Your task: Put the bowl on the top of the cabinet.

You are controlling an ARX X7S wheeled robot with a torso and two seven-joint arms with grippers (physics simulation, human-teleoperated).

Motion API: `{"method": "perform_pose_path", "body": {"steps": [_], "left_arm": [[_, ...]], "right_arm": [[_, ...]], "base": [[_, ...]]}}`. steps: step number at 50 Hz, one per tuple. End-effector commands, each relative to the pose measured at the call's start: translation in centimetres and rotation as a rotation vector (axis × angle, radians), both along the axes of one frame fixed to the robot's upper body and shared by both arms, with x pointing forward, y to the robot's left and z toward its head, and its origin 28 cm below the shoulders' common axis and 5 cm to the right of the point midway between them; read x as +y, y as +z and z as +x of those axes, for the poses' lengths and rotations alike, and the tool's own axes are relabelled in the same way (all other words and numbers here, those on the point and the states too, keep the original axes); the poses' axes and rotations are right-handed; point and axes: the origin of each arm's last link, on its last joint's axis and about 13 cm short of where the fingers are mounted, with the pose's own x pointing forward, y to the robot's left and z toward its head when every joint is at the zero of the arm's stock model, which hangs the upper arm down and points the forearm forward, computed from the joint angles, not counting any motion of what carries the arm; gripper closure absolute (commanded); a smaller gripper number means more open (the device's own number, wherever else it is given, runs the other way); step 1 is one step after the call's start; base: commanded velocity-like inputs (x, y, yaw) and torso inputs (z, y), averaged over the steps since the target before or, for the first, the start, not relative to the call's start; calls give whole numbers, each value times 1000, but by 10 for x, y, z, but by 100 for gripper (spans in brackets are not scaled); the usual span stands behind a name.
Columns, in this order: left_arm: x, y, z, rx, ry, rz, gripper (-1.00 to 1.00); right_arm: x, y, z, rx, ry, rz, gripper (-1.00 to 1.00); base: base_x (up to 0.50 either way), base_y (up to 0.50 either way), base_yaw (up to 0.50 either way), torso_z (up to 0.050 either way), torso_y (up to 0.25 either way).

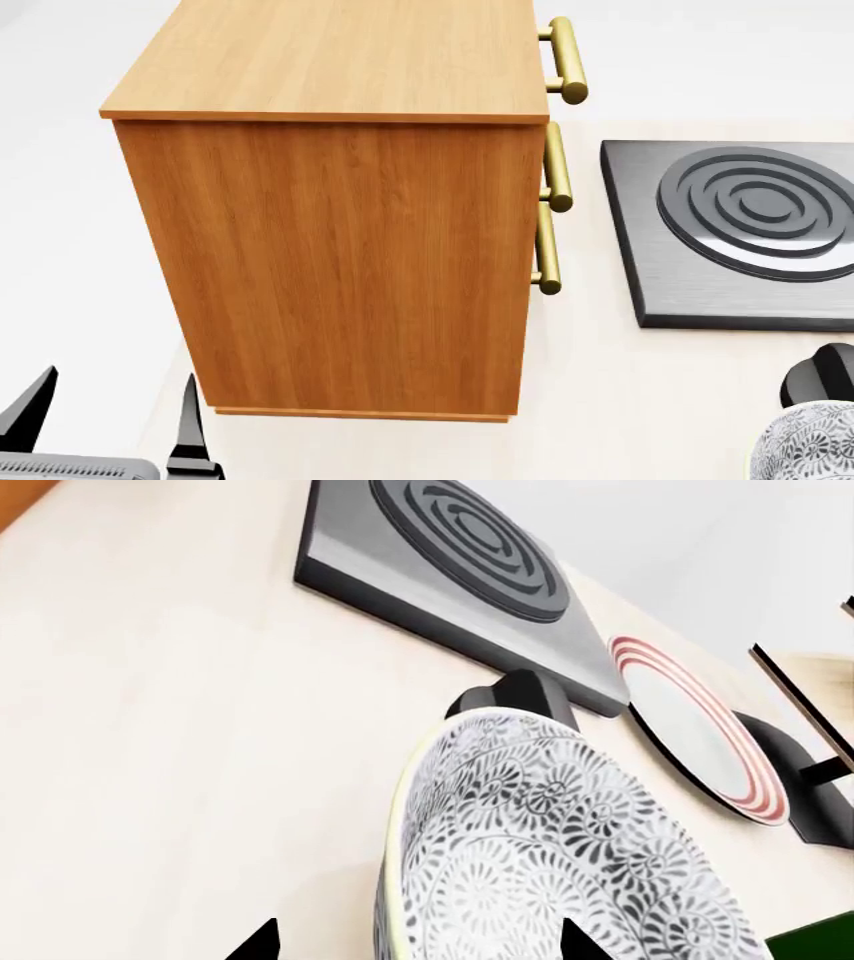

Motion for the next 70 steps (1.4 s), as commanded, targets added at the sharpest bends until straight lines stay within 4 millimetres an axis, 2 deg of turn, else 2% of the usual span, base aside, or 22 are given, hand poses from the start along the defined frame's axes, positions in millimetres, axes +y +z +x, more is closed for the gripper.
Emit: {"method": "perform_pose_path", "body": {"steps": [1, 59, 60, 70], "left_arm": [[0, -1, 0, 2, 1, 1, -100], [-1, -1, 0, 5, -1, 2, -100], [-1, -1, 0, 5, -1, 3, -100], [0, -3, 0, 6, 2, 1, -100]], "right_arm": [[0, -1, 0, 0, -3, 1, -100], [-2, -7, 5, 4, -13, 6, -100], [-2, -7, 5, 3, -13, 6, 100], [-1, -4, 4, -11, -9, 5, 100]], "base": [[0, 0, 0, 0, 0], [0, 0, 0, 0, 0], [0, 0, 0, 0, 0], [0, 0, 0, 0, 0]]}}
